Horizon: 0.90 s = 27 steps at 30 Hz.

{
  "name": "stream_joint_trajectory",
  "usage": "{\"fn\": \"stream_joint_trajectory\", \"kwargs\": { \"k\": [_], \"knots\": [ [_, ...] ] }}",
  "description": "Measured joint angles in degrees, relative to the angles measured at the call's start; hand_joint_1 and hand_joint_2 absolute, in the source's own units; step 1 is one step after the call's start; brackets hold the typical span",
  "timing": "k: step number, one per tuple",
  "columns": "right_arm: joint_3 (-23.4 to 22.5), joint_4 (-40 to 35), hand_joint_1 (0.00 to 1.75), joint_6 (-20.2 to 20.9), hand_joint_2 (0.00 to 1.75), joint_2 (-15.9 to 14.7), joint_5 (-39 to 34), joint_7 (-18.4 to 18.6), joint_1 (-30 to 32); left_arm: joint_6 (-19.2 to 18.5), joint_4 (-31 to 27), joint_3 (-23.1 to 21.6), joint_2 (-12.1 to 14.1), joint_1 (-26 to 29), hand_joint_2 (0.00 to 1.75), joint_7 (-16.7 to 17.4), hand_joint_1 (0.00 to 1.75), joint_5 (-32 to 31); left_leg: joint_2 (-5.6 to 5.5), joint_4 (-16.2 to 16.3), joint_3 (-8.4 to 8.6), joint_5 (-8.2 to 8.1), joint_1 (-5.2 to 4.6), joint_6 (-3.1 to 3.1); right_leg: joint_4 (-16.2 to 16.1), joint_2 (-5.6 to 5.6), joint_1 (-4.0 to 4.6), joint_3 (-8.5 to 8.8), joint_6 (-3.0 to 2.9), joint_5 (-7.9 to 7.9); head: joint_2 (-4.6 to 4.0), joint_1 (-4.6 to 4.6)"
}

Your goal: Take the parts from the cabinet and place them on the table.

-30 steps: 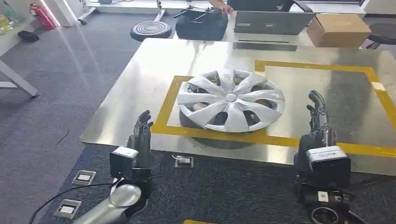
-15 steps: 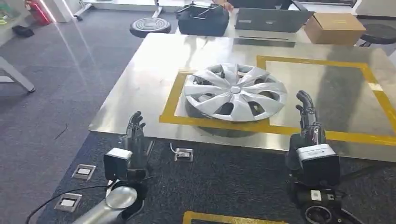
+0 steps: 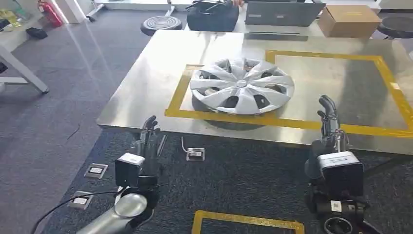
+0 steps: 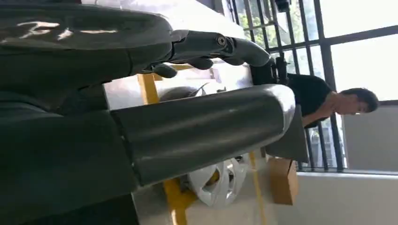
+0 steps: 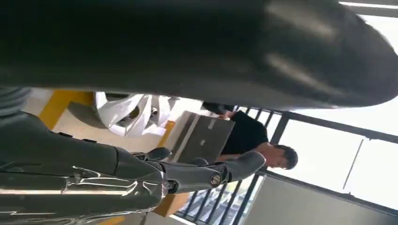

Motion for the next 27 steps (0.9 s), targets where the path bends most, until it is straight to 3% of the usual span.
{"fn": "stream_joint_trajectory", "kwargs": {
  "k": [1, 2, 3, 4, 5, 7, 8, 9, 10, 12, 13, 14, 15, 17, 18, 19, 20, 22, 23, 24, 25, 27],
  "knots": [
    [0.07, 0.00, 0.00, 0.00, 0.00, 0.00, 0.00, 0.07, 0.05, 0.00, -0.04, 0.04, 0.02, 0.05, 0.00, 0.11, 0.00, 0.00, 0.00, 4.97, -1.69, -3.26, 0.16, -0.20, 0.08, 0.00, 0.13, -0.91, -0.17, 0.60, 0.02, -0.40],
    [0.09, 0.00, 0.00, 0.00, 0.00, 0.00, 0.00, 0.11, 0.06, 0.00, -0.09, 0.07, 0.09, 0.12, 0.00, 0.11, 0.00, -0.02, 0.00, 9.57, -2.97, -5.48, 0.20, -0.38, 0.19, -0.02, 0.21, -1.79, -0.24, 1.19, 0.02, -0.73],
    [0.07, 0.00, 0.00, 0.00, 0.00, 0.00, 0.00, 0.13, 0.05, 0.00, -0.13, 0.09, 0.18, 0.22, 0.00, 0.11, 0.00, -0.02, 0.00, 12.48, -3.45, -5.81, 0.26, -0.48, 0.40, -0.06, 0.30, -2.71, -0.24, 1.71, 0.02, -0.79],
    [0.11, 0.00, 0.00, -0.04, 0.00, 0.00, 0.02, 0.15, 0.06, -0.02, -0.13, 0.09, 0.26, 0.29, 0.00, 0.13, 0.00, -0.02, 0.00, 12.72, -2.78, -4.53, 0.27, -0.47, 0.65, -0.06, 0.33, -3.54, -0.23, 2.13, 0.02, -0.97],
    [0.17, 0.00, 0.00, -0.07, 0.00, 0.00, 0.02, 0.18, 0.07, -0.04, -0.13, 0.09, 0.31, 0.30, 0.00, 0.13, 0.00, -0.02, 0.00, 10.82, -0.98, -2.45, 0.27, -0.32, 0.87, -0.05, 0.39, -4.29, -0.15, 2.53, 0.02, -1.23],
    [0.17, 0.00, 0.00, -0.13, 0.00, 0.00, 0.11, 0.20, 0.05, -0.20, -0.22, 0.11, 0.31, 0.24, 0.00, 0.13, 0.00, -0.09, -0.06, 1.10, 5.73, 1.02, 0.12, 0.64, 1.22, 0.04, 0.53, -5.47, 0.04, 3.35, 0.02, -1.79],
    [0.17, 0.00, 0.00, -0.17, 0.00, 0.02, 0.24, 0.20, 0.06, -0.20, -0.37, 0.13, 0.31, 0.19, 0.00, 0.13, 0.00, -0.11, -0.08, -3.79, 9.27, 0.52, -0.19, 1.24, 1.28, 0.03, 0.56, -5.86, 0.22, 3.68, 0.02, -1.93],
    [0.17, 0.00, 0.00, -0.20, 0.00, 0.02, 0.33, 0.18, 0.02, -0.20, -0.63, 0.13, 0.31, 0.12, 0.00, 0.13, 0.00, -0.20, -0.01, -7.49, 10.78, 0.01, -0.29, 1.48, 1.43, 0.03, 0.82, -6.06, 0.53, 4.09, 0.02, -1.86],
    [0.13, 0.00, 0.00, -0.20, 0.00, 0.02, 0.48, 0.20, 0.06, -0.20, -0.68, 0.15, 0.33, 0.09, 0.00, 0.15, 0.00, -0.22, -0.04, -7.79, 10.81, 0.08, -0.37, 1.40, 1.25, -0.02, 0.67, -6.19, 0.92, 4.73, 0.00, -1.52],
    [0.13, 0.00, 0.00, -0.20, 0.00, 0.02, 0.63, 0.18, 0.08, -0.20, -0.68, 0.15, 0.37, 0.13, 0.00, 0.15, 0.00, -0.22, -0.03, -7.95, 10.31, 0.95, -0.67, 2.08, 0.77, -0.01, 0.36, -6.32, 1.69, 5.72, 0.02, -1.53],
    [0.11, 0.02, 0.00, -0.20, 0.00, 0.02, 0.63, 0.16, 0.11, -0.22, -0.68, 0.15, 0.37, 0.11, 0.00, 0.15, 0.00, -0.24, 0.36, -8.75, 10.00, 1.82, 0.10, 2.73, 0.88, 0.08, 0.50, -6.78, 1.96, 5.18, 0.02, -1.58],
    [0.11, 0.04, 0.00, -0.20, 0.00, 0.02, 0.63, 0.18, 0.07, -0.24, -0.68, 0.17, 0.37, 0.05, 0.00, 0.17, 0.00, -0.22, 0.52, -8.76, 9.42, 2.39, 0.02, 3.06, 2.22, 0.29, 0.37, -7.44, 2.14, 2.78, 0.00, -1.36],
    [0.15, 0.04, 0.00, -0.20, 0.00, 0.02, 0.63, 0.15, 0.10, -0.24, -0.70, 0.17, 0.37, 0.04, 0.00, 0.17, 0.00, -0.24, 0.56, -8.75, 8.73, 2.95, 0.01, 3.71, 5.86, 0.31, 0.22, -8.55, 2.24, -1.14, 0.00, -0.77],
    [0.04, 0.09, 0.00, -0.20, 0.00, 0.02, 0.63, 0.24, 0.18, -0.28, -0.70, 0.17, 0.37, 0.20, 0.00, 0.17, 0.00, -0.24, 0.62, -8.69, 7.36, 4.03, -0.03, 3.65, 15.16, 0.31, 0.13, -10.69, 2.78, -7.16, 0.02, -0.07],
    [0.07, 0.11, 0.00, -0.20, 0.00, 0.02, 0.63, 0.24, 0.17, -0.30, -0.70, 0.17, 0.37, 0.22, 0.00, 0.17, 0.00, -0.22, 0.63, -8.58, 6.49, 4.70, -0.03, 3.54, 19.08, 0.31, 0.11, -11.16, 3.03, -8.09, 0.02, 0.30],
    [0.11, 0.11, 0.00, -0.20, 0.00, 0.02, 0.63, 0.24, 0.19, -0.31, -0.70, 0.17, 0.37, 0.24, 0.00, 0.17, 0.00, -0.22, 0.65, -8.46, 5.66, 5.24, 0.00, 3.44, 20.31, 0.30, -0.02, -10.59, 3.20, -6.93, 0.00, 0.61],
    [0.11, 0.11, 0.00, -0.20, 0.00, 0.02, 0.63, 0.24, 0.17, -0.31, -0.70, 0.17, 0.37, 0.24, 0.00, 0.18, 0.00, -0.22, 0.66, -8.23, 4.83, 5.70, 0.05, 3.26, 19.19, 0.30, -0.17, -9.01, 3.29, -4.66, 0.02, 0.87],
    [0.09, 0.11, 0.00, -0.20, 0.00, 0.02, 0.63, 0.24, 0.08, -0.31, -0.70, 0.17, 0.39, 0.24, 0.00, 0.22, 0.00, -0.22, 0.63, -7.40, 3.16, 6.48, 0.25, 2.70, 11.28, 0.29, -0.51, -3.11, 3.53, -0.62, 0.02, 1.20],
    [0.09, 0.11, 0.00, -0.20, 0.00, 0.02, 0.63, 0.24, 0.07, -0.33, -0.72, 0.20, 0.39, 0.23, 0.00, 0.22, 0.00, -0.22, 0.59, -6.85, 2.60, 6.73, 0.21, 2.34, 6.14, 0.37, -0.70, 0.29, 3.70, -1.01, 0.02, 1.37],
    [0.11, 0.11, 0.00, -0.20, 0.00, 0.02, 0.63, 0.22, -0.02, -0.33, -0.81, 0.33, 0.39, 0.19, 0.00, 0.22, 0.00, -0.24, 0.54, -6.30, 1.94, 7.03, -0.11, 1.96, 1.31, 0.57, -0.16, 3.16, 3.52, -2.71, 0.02, 1.92],
    [0.04, 0.11, 0.00, -0.20, 0.00, 0.02, 0.63, 0.20, -0.05, -0.35, -0.81, 0.37, 0.39, 0.20, 0.00, 0.22, 0.00, -0.24, 0.54, -6.28, 1.81, 7.75, -0.10, 1.55, 0.31, 0.74, -0.18, 3.32, 2.82, -3.36, 0.02, 1.68],
    [0.11, 0.11, 0.00, -0.20, 0.00, 0.02, 0.63, 0.15, 0.05, -0.39, -0.81, 0.42, 0.44, 0.19, 0.00, 0.22, 0.00, -0.22, 0.55, -6.70, 1.51, 8.97, -0.08, 0.88, 0.96, 0.87, 0.21, 2.37, 2.16, -2.61, 0.02, 1.07]
  ]
}}
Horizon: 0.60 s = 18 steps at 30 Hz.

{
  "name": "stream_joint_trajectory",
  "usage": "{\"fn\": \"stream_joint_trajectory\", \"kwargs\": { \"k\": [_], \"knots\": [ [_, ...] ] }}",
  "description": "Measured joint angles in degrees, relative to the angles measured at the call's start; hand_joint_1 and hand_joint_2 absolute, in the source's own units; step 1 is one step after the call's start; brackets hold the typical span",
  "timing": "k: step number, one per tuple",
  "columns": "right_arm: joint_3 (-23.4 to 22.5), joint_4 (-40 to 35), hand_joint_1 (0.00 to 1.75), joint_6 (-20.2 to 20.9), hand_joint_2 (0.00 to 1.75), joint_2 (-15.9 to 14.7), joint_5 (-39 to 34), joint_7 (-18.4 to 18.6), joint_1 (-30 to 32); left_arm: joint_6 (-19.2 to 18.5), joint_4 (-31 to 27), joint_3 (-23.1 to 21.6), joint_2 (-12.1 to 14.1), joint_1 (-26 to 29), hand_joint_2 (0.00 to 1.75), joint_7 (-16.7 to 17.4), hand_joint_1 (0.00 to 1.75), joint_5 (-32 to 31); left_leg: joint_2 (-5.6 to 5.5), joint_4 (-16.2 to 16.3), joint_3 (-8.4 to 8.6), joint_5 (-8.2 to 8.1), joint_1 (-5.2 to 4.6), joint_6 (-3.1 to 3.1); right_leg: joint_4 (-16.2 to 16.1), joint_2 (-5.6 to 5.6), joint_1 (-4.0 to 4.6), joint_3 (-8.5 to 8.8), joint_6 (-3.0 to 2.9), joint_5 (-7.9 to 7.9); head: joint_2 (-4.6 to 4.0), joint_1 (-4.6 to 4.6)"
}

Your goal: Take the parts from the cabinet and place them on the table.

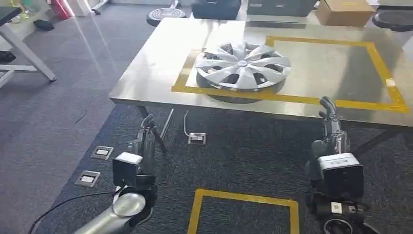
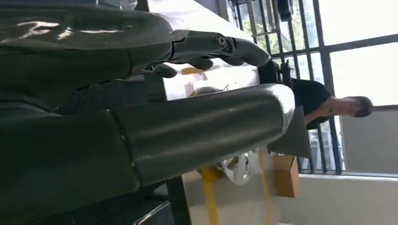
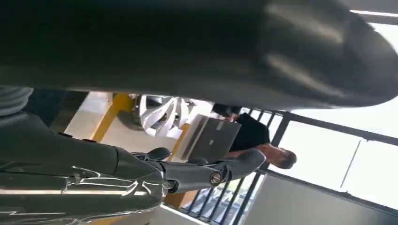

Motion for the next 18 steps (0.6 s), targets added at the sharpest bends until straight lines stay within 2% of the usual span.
{"fn": "stream_joint_trajectory", "kwargs": {
  "k": [1, 2, 3, 4, 5, 6, 7, 8, 9, 10, 11, 12, 13, 14, 15, 16, 17, 18],
  "knots": [
    [0.02, 0.06, 0.00, 0.00, 0.00, 0.00, 0.00, -0.02, 0.01, -0.20, 0.00, 0.04, 0.07, 0.08, 0.00, 0.00, 0.00, 0.04, -0.06, 0.04, -0.64, -0.06, 0.08, -0.40, -0.26, -0.23, -0.51, -1.12, -0.65, 0.69, -0.02, -0.03],
    [0.07, 0.07, 0.00, 0.00, 0.00, 0.02, 0.00, -0.07, -0.13, -0.35, 0.00, 0.13, 0.11, 0.07, 0.00, 0.00, 0.00, 0.06, -0.07, 1.25, -1.38, -2.26, 0.27, -0.80, -0.20, -0.50, -0.52, -1.43, -1.22, 1.44, 0.00, -0.28],
    [0.07, 0.07, 0.00, 0.00, 0.00, 0.07, 0.02, -0.07, -0.12, -0.53, 0.00, 0.15, 0.11, 0.10, 0.00, 0.00, 0.00, 0.07, -0.08, 4.34, -2.87, -6.18, 0.40, -0.99, -0.23, -0.61, -0.44, -2.42, -1.95, 2.03, -0.02, -0.77],
    [0.04, 0.07, 0.00, -0.02, 0.00, 0.07, 0.09, -0.09, -0.04, -0.66, 0.00, 0.20, 0.11, 0.09, 0.00, 0.00, 0.00, 0.09, -0.06, 8.86, -4.31, -10.22, 0.41, -1.16, -0.22, -0.68, -0.36, -3.32, -2.15, 2.76, -0.02, -1.27],
    [-0.02, 0.07, 0.00, -0.02, 0.00, 0.07, 0.13, -0.09, 0.05, -0.85, 0.00, 0.22, 0.15, 0.10, 0.00, 0.00, 0.00, 0.09, -0.06, 13.71, -5.57, -13.20, 0.41, -1.33, -0.19, -0.73, -0.22, -4.25, -2.30, 3.55, -0.02, -1.49],
    [-0.04, 0.07, 0.00, -0.04, 0.00, 0.07, 0.26, -0.09, 0.13, -0.94, 0.00, 0.24, 0.17, 0.10, 0.00, 0.00, 0.00, 0.09, -0.06, 17.84, -6.34, -14.27, 0.42, -1.39, -0.11, -0.75, -0.10, -5.29, -2.33, 4.29, -0.02, -1.75],
    [0.04, 0.07, 0.00, -0.07, 0.00, 0.09, 0.33, -0.13, 0.20, -1.03, 0.00, 0.24, 0.20, 0.10, 0.00, 0.00, 0.00, 0.11, -0.06, 20.04, -6.26, -13.31, 0.41, -1.32, -0.06, -0.75, 0.01, -6.25, -2.33, 4.95, 0.00, -2.15],
    [0.02, 0.07, 0.00, -0.09, 0.00, 0.09, 0.33, -0.15, 0.29, -1.09, 0.00, 0.24, 0.17, 0.09, 0.00, -0.02, 0.00, 0.13, -0.07, 20.09, -5.09, -10.92, 0.40, -1.13, 0.03, -0.76, 0.13, -7.24, -2.31, 5.65, -0.02, -2.40],
    [0.00, 0.07, 0.00, -0.09, 0.00, 0.09, 0.33, -0.17, 0.32, -1.12, 0.00, 0.26, 0.17, 0.07, 0.00, -0.04, 0.00, 0.18, -0.07, 17.86, -2.80, -8.35, 0.36, -0.82, 0.11, -0.75, 0.29, -8.18, -2.28, 6.33, 0.00, -2.56],
    [-0.02, 0.07, 0.00, -0.09, 0.00, 0.09, 0.33, -0.17, 0.32, -1.16, 0.00, 0.28, 0.17, 0.01, 0.00, -0.09, 0.00, 0.24, -0.09, 13.96, 0.42, -6.88, 0.32, -0.37, 0.15, -0.67, 0.41, -8.96, -2.19, 6.95, 0.00, -2.75],
    [-0.07, 0.07, 0.00, -0.09, 0.00, 0.09, 0.33, -0.20, 0.32, -1.18, 0.00, 0.33, 0.17, -0.12, 0.00, -0.13, 0.00, 0.24, -0.15, 8.42, 4.78, -7.28, 0.19, 0.21, 0.26, -0.58, 0.42, -9.21, -2.09, 7.54, 0.00, -2.84],
    [-0.09, 0.02, 0.00, -0.09, 0.00, 0.09, 0.35, -0.24, 0.35, -1.18, -0.02, 0.39, 0.13, -0.25, 0.00, -0.20, 0.00, 0.28, -0.21, 2.69, 9.61, -9.14, -0.22, 0.70, 0.26, -0.54, 0.69, -9.56, -1.77, 7.88, 0.00, -2.84],
    [-0.13, 0.00, 0.00, -0.11, 0.00, 0.09, 0.37, -0.35, 0.35, -1.18, -0.11, 0.42, 0.09, -0.55, 0.00, -0.35, 0.00, 0.33, -0.15, -1.83, 11.40, -10.21, -0.33, 0.93, 0.30, -0.65, 0.67, -9.74, -1.47, 8.44, -0.02, -2.80],
    [-0.11, 0.00, 0.00, -0.11, 0.00, 0.09, 0.37, -0.39, 0.33, -1.18, -0.11, 0.42, 0.07, -0.62, 0.00, -0.42, 0.00, 0.44, -0.22, -0.98, 10.53, -9.50, -0.58, 1.12, -0.22, -0.70, 0.38, -9.78, -1.08, 9.41, 0.00, -2.38],
    [-0.11, 0.02, 0.00, -0.11, 0.00, 0.09, 0.37, -0.42, 0.37, -1.18, -0.11, 0.42, 0.09, -0.62, 0.00, -0.50, 0.00, 0.44, -0.20, -1.03, 10.22, -9.14, -0.82, 1.40, -0.45, -0.72, 0.23, -9.96, -0.74, 10.06, 0.00, -2.56],
    [-0.11, 0.02, 0.00, -0.11, 0.00, 0.09, 0.37, -0.42, 0.38, -1.20, -0.11, 0.42, 0.09, -0.50, 0.00, -0.50, 0.00, 0.50, -0.09, -1.54, 9.58, -8.39, -0.56, 1.96, -0.53, -0.59, 0.63, -10.21, -0.25, 10.63, -0.02, -2.63],
    [-0.18, 0.02, 0.00, -0.11, 0.00, 0.07, 0.37, -0.46, 0.51, -1.27, -0.11, 0.42, 0.04, -0.51, 0.00, -0.52, 0.00, 0.50, 0.50, -1.85, 9.19, -7.57, -0.12, 2.21, 0.00, -0.37, 0.27, -10.84, -0.15, 9.24, 0.00, -2.65],
    [-0.13, 0.02, 0.00, -0.11, 0.00, 0.11, 0.37, -0.44, 0.46, -1.29, -0.11, 0.42, -0.07, -0.51, 0.00, -0.50, 0.00, 0.57, 0.35, -1.86, 8.33, -6.88, -0.10, 2.73, 2.08, -0.40, 0.38, -11.79, -0.01, 5.70, 0.00, -2.16]
  ]
}}
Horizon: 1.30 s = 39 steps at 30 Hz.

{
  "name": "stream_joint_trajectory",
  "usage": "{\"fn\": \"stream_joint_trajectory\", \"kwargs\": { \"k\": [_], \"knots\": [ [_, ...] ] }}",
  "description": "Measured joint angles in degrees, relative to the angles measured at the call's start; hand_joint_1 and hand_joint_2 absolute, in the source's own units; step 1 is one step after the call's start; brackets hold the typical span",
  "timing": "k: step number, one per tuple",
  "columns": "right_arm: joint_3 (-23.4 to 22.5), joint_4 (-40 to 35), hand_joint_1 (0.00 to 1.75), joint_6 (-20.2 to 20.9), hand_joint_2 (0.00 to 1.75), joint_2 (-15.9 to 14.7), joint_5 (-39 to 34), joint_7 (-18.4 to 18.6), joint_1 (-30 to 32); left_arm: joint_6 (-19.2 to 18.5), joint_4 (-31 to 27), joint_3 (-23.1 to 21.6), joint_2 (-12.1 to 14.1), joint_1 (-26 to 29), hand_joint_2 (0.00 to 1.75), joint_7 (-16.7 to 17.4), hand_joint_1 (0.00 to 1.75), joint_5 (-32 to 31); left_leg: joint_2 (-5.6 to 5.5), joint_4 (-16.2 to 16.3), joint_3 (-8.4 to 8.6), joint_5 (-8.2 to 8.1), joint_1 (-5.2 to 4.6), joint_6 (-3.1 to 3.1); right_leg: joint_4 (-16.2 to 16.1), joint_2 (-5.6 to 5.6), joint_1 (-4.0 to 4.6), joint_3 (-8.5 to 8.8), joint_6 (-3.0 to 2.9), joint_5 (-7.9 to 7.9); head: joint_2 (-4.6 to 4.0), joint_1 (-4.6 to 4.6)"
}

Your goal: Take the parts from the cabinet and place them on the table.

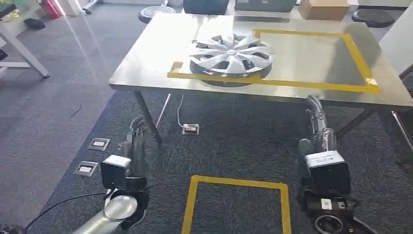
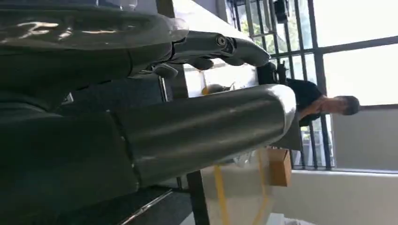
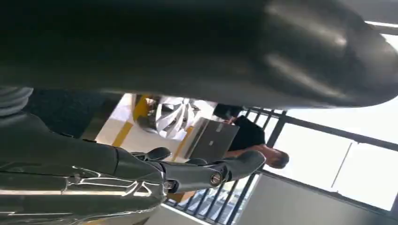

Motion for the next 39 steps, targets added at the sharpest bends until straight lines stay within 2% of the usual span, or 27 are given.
{"fn": "stream_joint_trajectory", "kwargs": {
  "k": [2, 3, 4, 5, 7, 8, 10, 13, 14, 15, 16, 18, 19, 20, 22, 23, 25, 26, 28, 29, 30, 31, 33, 34, 36, 38, 39],
  "knots": [
    [-0.07, 0.00, 0.00, -0.02, 0.00, -0.02, 0.00, 0.04, 0.10, -0.09, 0.00, 0.00, -0.02, 0.05, 0.00, -0.02, 0.00, 0.00, 0.07, 0.05, -1.65, 1.37, -0.08, 0.38, 9.17, 0.00, -0.24, -1.93, 0.35, -8.08, -0.02, 1.03],
    [-0.07, 0.00, 0.00, -0.02, 0.00, -0.02, 0.00, 0.02, 0.10, -0.18, 0.00, 0.00, -0.02, 0.07, 0.00, -0.02, 0.00, 0.02, 0.07, 0.12, -2.59, 2.12, -0.14, 0.34, 13.82, -0.01, -0.23, -2.44, 0.52, -10.12, 0.00, 1.29],
    [-0.04, 0.04, 0.00, -0.02, 0.00, -0.02, -0.07, 0.02, 0.11, -0.26, 0.00, 0.00, -0.02, 0.08, 0.00, -0.02, 0.00, 0.09, 0.07, 0.29, -3.62, 2.89, -0.15, 0.25, 17.04, -0.01, -0.26, -2.37, 0.59, -9.76, 0.00, 1.57],
    [-0.02, 0.07, 0.00, -0.02, 0.00, -0.02, -0.13, 0.02, 0.13, -0.26, 0.00, 0.00, -0.02, 0.09, 0.00, -0.07, 0.00, 0.11, 0.08, 0.48, -4.71, 3.55, -0.15, 0.20, 18.01, -0.01, -0.29, -1.57, 0.63, -7.77, -0.02, 1.83],
    [-0.04, 0.07, 0.00, -0.02, 0.00, -0.02, -0.13, -0.04, 0.11, -0.28, 0.00, 0.00, -0.02, 0.09, 0.00, -0.09, 0.00, 0.28, 0.08, 1.05, -6.91, 4.82, -0.10, -0.13, 13.35, -0.03, -0.35, 3.22, 0.52, -2.80, -0.02, 2.29],
    [-0.04, 0.07, 0.00, -0.02, 0.00, -0.02, -0.13, -0.09, 0.08, -0.28, 0.00, 0.00, -0.02, 0.09, 0.00, -0.13, 0.00, 0.33, 0.03, 1.40, -7.68, 5.38, -0.10, -0.35, 8.55, 0.00, -0.36, 6.90, 0.37, -2.58, 0.00, 2.47],
    [-0.07, 0.02, 0.00, -0.02, 0.00, -0.02, -0.15, -0.22, -0.19, -0.26, 0.00, 0.04, -0.06, 0.03, 0.00, -0.26, 0.00, 0.33, -0.03, 2.05, -8.32, 6.33, -0.47, -0.95, -3.60, 0.07, -0.02, 15.17, -0.18, -6.99, 0.00, 2.66],
    [-0.07, 0.04, 0.00, 0.00, 0.00, -0.02, -0.15, -0.22, -0.14, -0.24, 0.00, 0.04, -0.11, 0.11, 0.00, -0.39, 0.00, 0.37, -0.10, 1.20, -8.45, 8.53, -0.31, -1.89, -3.65, 0.07, 0.41, 13.41, -1.24, -6.00, 0.00, 2.34],
    [-0.04, 0.09, 0.00, 0.00, 0.00, 0.00, -0.15, -0.24, -0.22, -0.22, 0.00, 0.07, -0.04, 0.14, 0.00, -0.46, 0.00, 0.35, -0.36, 1.66, -8.96, 7.75, -0.25, -2.25, -3.94, -0.44, -0.40, 12.71, -1.84, -5.07, -0.02, 2.38],
    [0.00, 0.11, 0.00, 0.02, 0.00, 0.09, -0.17, -0.28, -0.30, -0.22, 0.00, 0.07, -0.04, 0.15, 0.00, -0.46, 0.00, 0.39, -0.50, 3.37, -10.00, 4.58, -0.21, -2.54, -3.91, -0.45, -0.30, 11.82, -2.26, -4.40, 0.00, 2.09],
    [-0.02, 0.15, 0.00, 0.02, 0.00, 0.15, -0.20, -0.35, -0.33, -0.17, 0.00, 0.07, -0.02, 0.18, 0.00, -0.46, 0.00, 0.39, -0.53, 7.35, -11.31, -0.25, 0.03, -2.80, -3.90, -0.53, -0.27, 11.31, -2.86, -3.46, -0.02, 1.42],
    [-0.02, 0.24, 0.00, 0.04, 0.00, 0.17, -0.22, -0.44, -0.35, -0.02, 0.00, 0.09, 0.02, 0.27, 0.00, -0.46, 0.00, 0.44, -0.51, 16.33, -13.33, -6.31, 0.30, -3.30, -3.83, -0.54, -0.24, 9.01, -2.92, -1.78, 0.00, 0.83],
    [0.00, 0.31, 0.00, 0.04, 0.00, 0.26, -0.20, -0.46, -0.33, 0.00, 0.00, 0.09, 0.04, 0.36, 0.00, -0.46, 0.00, 0.41, -0.51, 20.05, -13.86, -6.14, 0.43, -3.51, -3.81, -0.52, -0.25, 7.91, -2.92, -1.06, -0.02, 0.65],
    [0.07, 0.35, 0.00, 0.07, 0.00, 0.31, -0.13, -0.48, -0.30, 0.04, 0.00, 0.09, 0.04, 0.47, 0.00, -0.46, 0.00, 0.42, -0.51, 22.01, -13.77, -3.74, 0.56, -3.64, -3.79, -0.53, -0.25, 6.87, -2.82, -0.35, 0.00, 0.24],
    [0.09, 0.46, 0.00, 0.11, 0.00, 0.35, 0.02, -0.48, -0.31, 0.13, 0.00, 0.09, 0.07, 0.57, 0.00, -0.46, 0.00, 0.35, -0.51, 19.27, -10.55, 2.14, 0.66, -3.48, -3.61, -0.54, -0.29, 5.02, -2.44, 0.99, 0.00, -0.20],
    [0.11, 0.48, 0.00, 0.11, 0.00, 0.37, 0.29, -0.48, -0.31, 0.18, 0.00, 0.11, 0.09, 0.56, 0.00, -0.46, 0.00, 0.33, -0.52, 14.79, -7.19, 2.73, 0.66, -3.21, -3.56, -0.51, -0.29, 4.43, -2.22, 1.52, 0.00, -0.42],
    [0.11, 0.48, 0.00, 0.18, 0.00, 0.46, 1.31, -0.52, -0.48, 0.26, -0.07, 0.15, 0.07, 0.47, 0.00, -0.46, 0.00, 0.20, -0.51, 2.56, 1.36, -1.03, 0.24, -2.50, -3.12, -0.50, 0.03, 3.97, -1.62, 2.19, 0.00, -0.92],
    [0.13, 0.55, 0.00, 0.18, 0.00, 0.52, 2.05, -0.50, -0.49, 0.26, -0.09, 0.17, 0.09, 0.36, 0.00, -0.46, 0.00, 0.07, -0.47, 0.17, 2.15, -2.33, 0.38, -2.15, -3.03, -0.66, 0.10, 3.79, -1.26, 2.66, -0.02, -0.77],
    [0.15, 0.63, 0.00, 0.22, 0.00, 0.74, 2.91, -0.31, -0.46, 0.35, -0.09, 0.17, 0.11, 0.59, 0.00, -0.28, 0.00, -0.02, -0.58, 0.19, 1.52, -2.14, 0.09, -1.62, -3.12, -0.90, -0.06, 3.36, -0.52, 3.47, -0.02, -0.35],
    [0.13, 0.66, 0.00, 0.35, 0.00, 0.76, 3.39, -0.22, -0.41, 0.52, -0.09, 0.18, 0.15, 0.77, 0.00, 0.00, 0.00, -0.11, -0.64, -0.27, 1.46, -1.51, 0.64, -0.97, -2.92, -0.96, -0.03, 3.02, -0.29, 3.46, -0.02, -0.18],
    [0.09, 0.72, 0.00, 0.46, 0.00, 0.76, 3.65, -0.13, -0.40, 0.72, -0.11, 0.17, 0.15, 0.78, 0.00, 0.18, 0.00, -0.15, -0.73, -0.27, 1.15, -1.08, 0.55, -0.76, -1.27, -0.55, -0.33, 2.29, -0.12, 1.63, 0.00, -0.11],
    [0.13, 0.76, 0.00, 0.52, 0.00, 0.85, 3.87, -0.09, -0.37, 0.87, -0.11, 0.17, 0.15, 0.79, 0.00, 0.35, 0.00, -0.15, -0.81, -0.25, 0.70, -0.64, 0.52, -0.24, 2.78, -0.43, -0.38, 0.45, 0.10, -1.74, -0.02, 0.54],
    [0.17, 0.92, 0.00, 0.59, 0.00, 0.90, 4.00, 0.04, -0.32, 0.96, -0.11, 0.17, 0.20, 0.94, 0.00, 0.37, 0.00, -0.15, -1.15, -0.14, -0.34, 0.19, 0.29, 0.01, 13.07, -0.24, -0.39, -2.76, 0.51, -7.28, -0.02, 1.20],
    [0.17, 1.03, 0.00, 0.63, 0.00, 0.90, 4.00, 0.13, -0.30, 0.98, -0.11, 0.17, 0.24, 1.16, 0.00, 0.42, 0.00, -0.15, -1.43, -0.07, -0.91, 0.56, 0.21, 0.00, 16.47, -0.23, -0.41, -3.57, 0.63, -8.55, 0.00, 1.57],
    [0.24, 1.20, 0.00, 0.79, 0.00, 0.92, 4.02, 0.20, -0.26, 1.18, -0.11, 0.17, 0.35, 1.46, 0.00, 0.55, 0.00, -0.18, -2.26, 0.28, -1.82, 1.10, 0.14, -0.21, 14.95, -0.17, -0.40, -1.32, 0.60, -7.42, -0.02, 1.88],
    [0.31, 1.20, 0.00, 0.85, 0.00, 0.92, 3.98, 0.17, -0.32, 1.60, -0.18, 0.17, 0.35, 1.45, 0.00, 0.61, 0.00, -0.22, -3.27, 0.88, -2.34, 1.34, 0.12, -0.44, 4.20, 0.71, -0.40, 5.72, 0.12, -3.04, 0.00, 2.27],
    [0.35, 1.20, 0.00, 0.85, 0.00, 0.92, 3.85, 0.06, -0.43, 1.71, -0.22, 0.17, 0.35, 1.46, 0.00, 0.70, 0.00, -0.26, -3.55, 1.15, -2.56, 1.36, 0.18, -0.50, -0.52, 3.15, -0.42, 8.12, -0.37, -2.76, -0.02, 2.53]
  ]
}}
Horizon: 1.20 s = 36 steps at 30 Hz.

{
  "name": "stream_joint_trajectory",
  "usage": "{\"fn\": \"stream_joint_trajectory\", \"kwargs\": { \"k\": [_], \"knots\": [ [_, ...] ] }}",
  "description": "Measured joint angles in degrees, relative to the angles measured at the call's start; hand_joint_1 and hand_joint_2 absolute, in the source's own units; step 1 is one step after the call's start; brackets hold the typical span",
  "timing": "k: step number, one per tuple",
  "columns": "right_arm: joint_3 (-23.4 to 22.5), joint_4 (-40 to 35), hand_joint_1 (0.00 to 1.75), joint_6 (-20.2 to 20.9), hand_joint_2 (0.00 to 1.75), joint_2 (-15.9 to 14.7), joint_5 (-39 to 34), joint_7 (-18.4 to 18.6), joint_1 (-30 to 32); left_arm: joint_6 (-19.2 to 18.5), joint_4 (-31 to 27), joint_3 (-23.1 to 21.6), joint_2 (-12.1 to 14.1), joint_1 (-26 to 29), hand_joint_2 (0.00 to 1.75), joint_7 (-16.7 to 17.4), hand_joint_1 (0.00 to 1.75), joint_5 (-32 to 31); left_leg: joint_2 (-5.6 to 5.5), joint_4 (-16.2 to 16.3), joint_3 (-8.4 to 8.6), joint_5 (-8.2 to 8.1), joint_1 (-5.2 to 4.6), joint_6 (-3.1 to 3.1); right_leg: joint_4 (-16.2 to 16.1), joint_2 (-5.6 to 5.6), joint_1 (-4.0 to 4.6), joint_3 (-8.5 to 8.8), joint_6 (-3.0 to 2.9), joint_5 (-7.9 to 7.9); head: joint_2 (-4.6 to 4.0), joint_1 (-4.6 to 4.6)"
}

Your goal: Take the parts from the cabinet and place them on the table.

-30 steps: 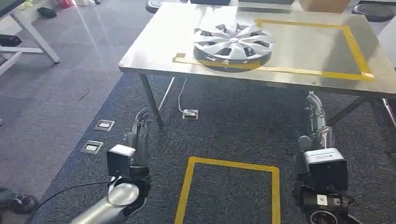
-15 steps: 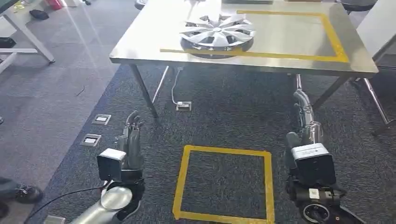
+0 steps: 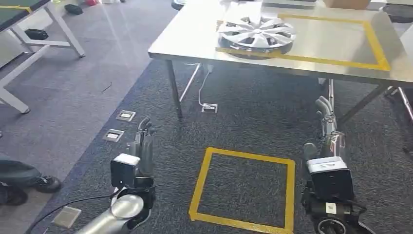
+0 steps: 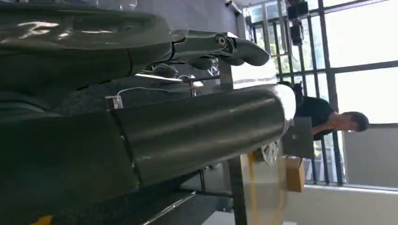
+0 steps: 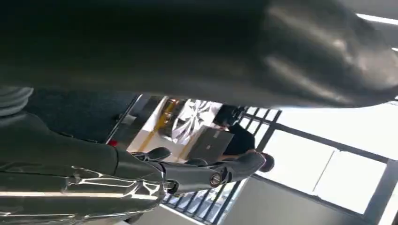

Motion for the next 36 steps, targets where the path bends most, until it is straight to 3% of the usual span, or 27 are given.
{"fn": "stream_joint_trajectory", "kwargs": {
  "k": [1, 4, 5, 6, 7, 8, 10, 11, 12, 14, 15, 16, 17, 19, 20, 21, 22, 23, 25, 26, 27, 29, 30, 31, 33, 35, 36],
  "knots": [
    [0.13, 0.00, 0.00, -0.02, 0.00, 0.00, -0.15, -0.06, 0.08, 0.33, 0.00, 0.00, 0.02, -0.13, 0.00, 0.20, 0.00, 0.00, -0.36, 0.43, -0.61, 0.22, -0.40, -0.38, -1.09, 1.05, -0.11, 1.28, -0.06, -0.34, 0.00, -0.09],
    [0.31, 0.02, 0.00, -0.02, 0.00, 0.00, -0.17, -0.17, 0.01, 0.46, -0.15, 0.00, 0.07, 0.15, 0.00, 0.35, 0.00, -0.07, -1.79, 0.48, -1.79, 1.25, 0.11, -1.66, -1.37, -0.45, 0.22, 0.79, -0.52, -0.40, 0.00, -0.13],
    [0.35, 0.00, 0.00, -0.02, 0.00, 0.02, -0.17, -0.22, -0.08, 0.48, -0.22, 0.00, 0.11, 0.12, 0.00, 0.35, 0.00, -0.07, -2.29, 0.55, -1.95, 1.36, -0.41, -2.03, -2.05, -1.19, -0.40, 0.98, -1.07, 0.04, 0.02, -0.31],
    [0.44, 0.02, 0.00, -0.02, 0.00, 0.15, -0.17, -0.22, -0.31, 0.48, -0.44, 0.00, 0.17, 0.13, 0.00, 0.33, 0.00, -0.11, -0.75, 1.78, -2.40, 0.30, -0.22, -2.12, -2.39, -2.04, -0.51, 1.03, -1.42, 0.41, 0.00, -0.50],
    [0.44, 0.02, 0.00, -0.02, 0.00, 0.15, -0.17, -0.24, -0.32, 0.48, -0.48, 0.00, 0.22, -0.11, 0.00, 0.33, 0.00, -0.11, 0.73, 4.78, -4.01, -1.81, -0.20, -2.35, -2.42, -2.60, -0.52, 0.76, -1.78, 0.58, 0.02, -1.18],
    [0.42, 0.02, 0.00, -0.02, 0.00, 0.17, -0.17, -0.22, -0.31, 0.50, -0.48, 0.00, 0.22, -0.18, 0.00, 0.33, 0.00, -0.09, 1.54, 9.59, -6.43, -4.32, 0.03, -2.69, -2.41, -3.33, -0.43, 0.46, -1.95, 0.69, 0.02, -1.66],
    [0.63, 0.04, 0.00, 0.00, 0.00, 0.20, -0.20, -0.22, -0.21, 0.57, -0.48, 0.00, 0.33, 0.09, 0.00, 0.33, 0.00, -0.09, 1.96, 18.44, -10.76, -7.74, 0.38, -3.30, -2.37, -4.77, -0.37, -0.05, -2.03, 0.92, 0.02, -2.03],
    [0.63, 0.09, 0.00, 0.00, 0.00, 0.22, -0.30, -0.20, -0.22, 0.70, -0.48, 0.02, 0.39, 0.18, 0.00, 0.48, 0.00, -0.07, 2.09, 19.83, -11.43, -7.69, 0.53, -3.49, -2.33, -5.47, -0.38, -0.26, -1.93, 1.01, 0.00, -2.43],
    [0.63, 0.11, 0.00, 0.00, 0.00, 0.24, -0.57, -0.20, -0.22, 0.85, -0.48, 0.00, 0.46, 0.18, 0.00, 0.50, 0.00, -0.07, 2.31, 18.16, -10.44, -6.29, 0.68, -3.60, -2.29, -6.15, -0.40, -0.38, -1.84, 1.07, 0.02, -2.69],
    [0.68, 0.11, 0.00, 0.02, 0.00, 0.31, -0.79, -0.22, -0.28, 0.94, -0.48, 0.02, 0.55, 0.15, 0.00, 0.50, 0.00, -0.07, 3.40, 8.43, -4.88, -1.73, 0.83, -3.53, -2.14, -7.47, -0.46, -0.40, -1.70, 1.10, 0.00, -3.11],
    [0.68, 0.09, 0.00, 0.04, 0.00, 0.33, -0.87, -0.22, -0.37, 0.98, -0.57, 0.00, 0.55, 0.10, 0.00, 0.50, 0.00, -0.07, 5.60, 3.02, -1.68, 0.04, 0.78, -3.35, -1.99, -7.96, -0.37, -0.33, -1.42, 1.04, 0.02, -3.36],
    [0.66, 0.07, 0.00, 0.04, 0.00, 0.33, -0.96, -0.22, -0.34, 1.00, -0.66, 0.00, 0.55, -0.10, 0.00, 0.50, 0.00, -0.07, 7.39, 0.65, -0.89, -0.57, 0.15, -3.19, -1.78, -8.38, 0.17, -0.55, -0.95, 0.85, 0.00, -3.85],
    [0.63, 0.09, 0.00, 0.04, 0.00, 0.33, -0.96, -0.20, -0.48, 1.00, -0.88, 0.00, 0.55, -0.08, 0.00, 0.50, 0.00, -0.09, 6.35, 0.72, -1.24, -0.15, 0.27, -2.45, -1.74, -8.84, 0.21, -0.57, -0.65, 0.89, 0.02, -3.63],
    [0.66, 0.09, 0.00, 0.09, 0.00, 0.33, -0.96, -0.22, -0.57, 1.03, -0.92, 0.00, 0.63, 0.07, 0.00, 0.52, 0.00, -0.04, 5.35, 0.95, -1.63, -0.18, 0.00, -1.89, -1.94, -9.74, 0.14, -0.40, -0.03, 1.02, 0.00, -2.80],
    [0.66, 0.07, 0.00, 0.09, 0.00, 0.33, -0.96, -0.22, -0.62, 1.03, -0.96, 0.00, 0.70, 0.08, 0.00, 0.52, 0.00, -0.04, 4.66, 0.64, -1.70, 0.14, 0.01, -1.33, -1.94, -10.40, 0.07, -0.30, 0.45, 0.97, 0.02, -2.86],
    [0.66, 0.07, 0.00, 0.09, 0.00, 0.33, -0.96, -0.22, -0.72, 1.03, -1.09, 0.00, 0.70, 0.14, 0.00, 0.52, 0.00, -0.04, 4.19, 0.30, -1.48, 0.49, 0.47, -0.82, -1.50, -9.28, -0.30, -1.00, 0.84, 0.28, 0.02, -2.80],
    [0.63, 0.07, 0.00, 0.09, 0.00, 0.35, -0.96, -0.24, -0.71, 1.03, -1.29, 0.00, 0.72, -0.01, 0.00, 0.50, 0.00, -0.07, 3.65, 0.28, -1.57, 0.62, 0.43, -0.55, 1.12, -6.28, -0.37, -1.76, 0.92, -1.85, 0.02, -2.43],
    [0.66, 0.07, 0.00, 0.09, 0.00, 0.35, -0.96, -0.26, -0.67, 1.03, -1.29, 0.00, 0.63, -0.02, 0.00, 0.52, 0.00, -0.05, 3.12, 0.28, -1.65, 0.73, 0.39, -0.30, 5.82, -4.58, -0.37, -3.64, 0.92, -4.54, 0.02, -1.80],
    [0.61, 0.15, 0.00, 0.09, 0.00, 0.33, -0.96, -0.20, -0.45, 1.03, -1.29, 0.00, 0.66, 0.14, 0.00, 0.52, 0.00, -0.04, 1.86, 0.34, -1.87, 0.82, 0.14, -0.16, 15.64, -3.39, -0.19, -8.00, 0.99, -8.52, 0.02, -0.94],
    [0.63, 0.20, 0.00, 0.07, 0.00, 0.33, -0.96, -0.20, -0.32, 1.03, -1.29, 0.00, 0.68, 0.29, 0.00, 0.52, 0.00, 0.02, 1.10, 0.35, -1.90, 0.86, 0.00, -0.10, 18.15, -3.33, -0.11, -9.20, 0.92, -8.76, 0.02, -0.63],
    [0.66, 0.20, 0.00, 0.07, 0.00, 0.35, -0.96, -0.20, -0.25, 1.03, -1.29, 0.00, 0.68, 0.38, 0.00, 0.52, 0.00, 0.04, 0.38, 0.37, -1.85, 0.87, -0.09, -0.09, 17.33, -3.31, -0.03, -8.84, 0.73, -7.58, 0.02, -0.50],
    [0.66, 0.20, 0.00, 0.00, 0.00, 0.35, -0.94, -0.20, -0.27, 1.03, -1.31, 0.00, 0.68, 0.38, 0.00, 0.52, 0.00, 0.07, -1.24, 0.54, -1.68, 0.87, -0.19, -0.10, 8.53, -2.61, 0.03, -4.70, 0.10, -2.27, 0.00, -0.20],
    [0.63, 0.20, 0.00, -0.02, 0.00, 0.33, -0.85, -0.20, -0.27, 1.03, -1.36, 0.00, 0.68, 0.39, 0.00, 0.52, 0.00, 0.07, -1.94, 0.66, -1.60, 0.85, -0.22, -0.13, 3.00, -0.75, 0.04, -2.20, -0.32, 0.46, 0.02, 0.02],
    [0.63, 0.20, 0.00, -0.04, 0.00, 0.35, -0.85, -0.20, -0.22, 1.03, -1.38, 0.00, 0.66, 0.39, 0.00, 0.52, 0.00, 0.07, -2.35, 0.66, -1.87, 0.88, -0.19, -0.23, 0.57, 2.53, -0.19, -1.09, -0.72, 0.01, 0.00, 0.09],
    [0.66, 0.17, 0.00, -0.09, 0.00, 0.35, -0.78, -0.11, -0.11, 1.00, -1.40, 0.00, 0.66, 0.30, 0.00, 0.50, 0.00, 0.07, -3.62, 1.09, -2.99, 1.30, 0.00, -0.95, -1.29, 1.67, 0.00, -0.20, -0.50, -0.23, 0.02, 0.04],
    [0.70, 0.17, 0.00, -0.09, 0.00, 0.35, -0.74, -0.06, 0.04, 1.00, -1.44, 0.00, 0.74, 0.61, 0.00, 0.50, 0.00, -0.07, -5.11, 0.77, -3.55, 1.95, 0.20, -1.93, -1.33, 0.52, 0.12, -0.39, -0.78, 0.04, 0.00, -0.05],
    [0.76, 0.17, 0.00, -0.07, 0.00, 0.46, -0.63, -0.11, -0.06, 1.05, -1.53, 0.00, 0.85, 0.75, 0.00, 0.50, 0.00, -0.15, -4.58, 1.42, -3.86, 1.47, 0.02, -2.01, -2.08, -0.47, -0.85, -0.05, -1.05, 0.48, 0.00, -0.11]
  ]
}}
